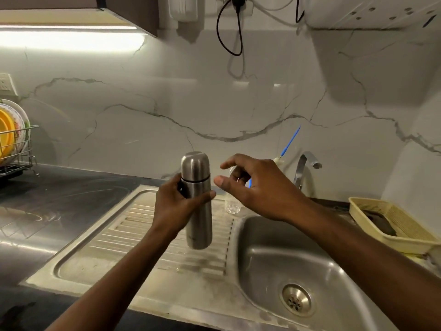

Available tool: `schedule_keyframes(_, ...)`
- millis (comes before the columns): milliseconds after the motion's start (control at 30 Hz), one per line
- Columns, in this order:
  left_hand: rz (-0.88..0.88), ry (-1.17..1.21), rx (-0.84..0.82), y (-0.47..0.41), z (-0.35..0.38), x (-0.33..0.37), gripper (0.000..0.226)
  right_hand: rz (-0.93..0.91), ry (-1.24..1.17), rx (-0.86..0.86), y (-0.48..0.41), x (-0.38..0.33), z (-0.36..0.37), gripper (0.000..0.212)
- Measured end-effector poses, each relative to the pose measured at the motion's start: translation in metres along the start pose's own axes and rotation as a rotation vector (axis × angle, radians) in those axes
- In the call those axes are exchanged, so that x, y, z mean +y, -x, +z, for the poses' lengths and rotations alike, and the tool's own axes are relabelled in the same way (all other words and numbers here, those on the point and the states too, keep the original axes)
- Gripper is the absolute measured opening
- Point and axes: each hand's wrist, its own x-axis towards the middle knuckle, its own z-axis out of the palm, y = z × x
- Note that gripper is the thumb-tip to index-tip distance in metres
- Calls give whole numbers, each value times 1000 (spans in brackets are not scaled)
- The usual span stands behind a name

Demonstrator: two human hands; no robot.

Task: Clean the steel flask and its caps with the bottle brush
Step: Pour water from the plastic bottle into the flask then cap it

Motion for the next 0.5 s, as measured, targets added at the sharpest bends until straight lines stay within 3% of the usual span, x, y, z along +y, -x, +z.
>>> schedule_keyframes(100, -18, 20, 25, -35, 17, -12, 55, 27, 4, 14, 7, 12, -1, 23)
schedule_keyframes(500, -152, -15, 79, -133, 90, -72, 58, 108, 6, 31, 12, 50, -8, 17)
